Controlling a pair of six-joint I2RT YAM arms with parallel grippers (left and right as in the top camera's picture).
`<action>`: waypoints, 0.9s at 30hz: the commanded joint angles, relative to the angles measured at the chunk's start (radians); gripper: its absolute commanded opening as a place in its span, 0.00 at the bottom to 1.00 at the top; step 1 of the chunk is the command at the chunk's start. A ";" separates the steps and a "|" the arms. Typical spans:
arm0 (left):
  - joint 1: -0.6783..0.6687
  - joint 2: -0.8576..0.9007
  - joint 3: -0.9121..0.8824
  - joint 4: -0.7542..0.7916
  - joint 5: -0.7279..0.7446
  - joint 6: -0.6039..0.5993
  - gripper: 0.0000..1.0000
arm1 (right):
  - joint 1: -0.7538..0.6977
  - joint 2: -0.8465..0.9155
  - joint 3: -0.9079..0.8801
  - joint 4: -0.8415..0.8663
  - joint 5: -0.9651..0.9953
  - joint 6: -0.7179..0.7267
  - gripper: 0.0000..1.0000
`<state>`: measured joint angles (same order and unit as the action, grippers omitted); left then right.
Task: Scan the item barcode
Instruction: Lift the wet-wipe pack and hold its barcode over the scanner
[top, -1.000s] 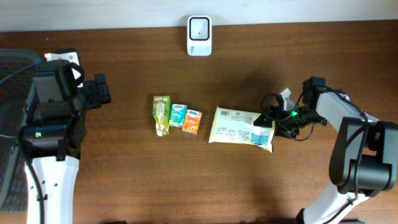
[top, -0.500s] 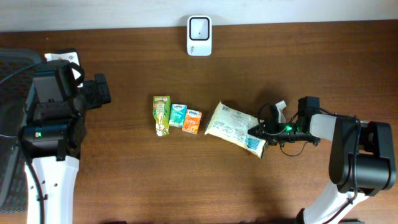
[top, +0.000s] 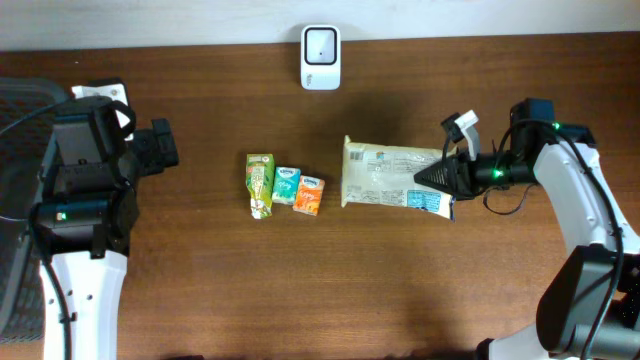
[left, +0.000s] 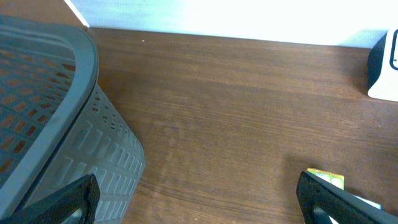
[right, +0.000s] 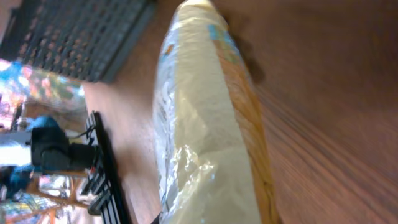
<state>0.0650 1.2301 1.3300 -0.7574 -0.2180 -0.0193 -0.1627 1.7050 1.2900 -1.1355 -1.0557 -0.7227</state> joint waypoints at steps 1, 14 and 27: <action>0.005 -0.010 0.014 0.003 -0.007 0.008 0.99 | 0.005 -0.024 0.073 -0.071 -0.176 -0.137 0.04; 0.005 -0.010 0.014 -0.001 -0.007 0.008 0.99 | 0.072 -0.024 0.238 -0.302 -0.143 -0.141 0.04; 0.005 -0.010 0.014 -0.001 -0.007 0.008 0.99 | 0.512 -0.022 0.264 0.229 1.297 0.675 0.04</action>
<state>0.0650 1.2301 1.3300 -0.7601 -0.2180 -0.0193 0.2703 1.7008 1.5192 -0.9855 -0.1394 -0.1253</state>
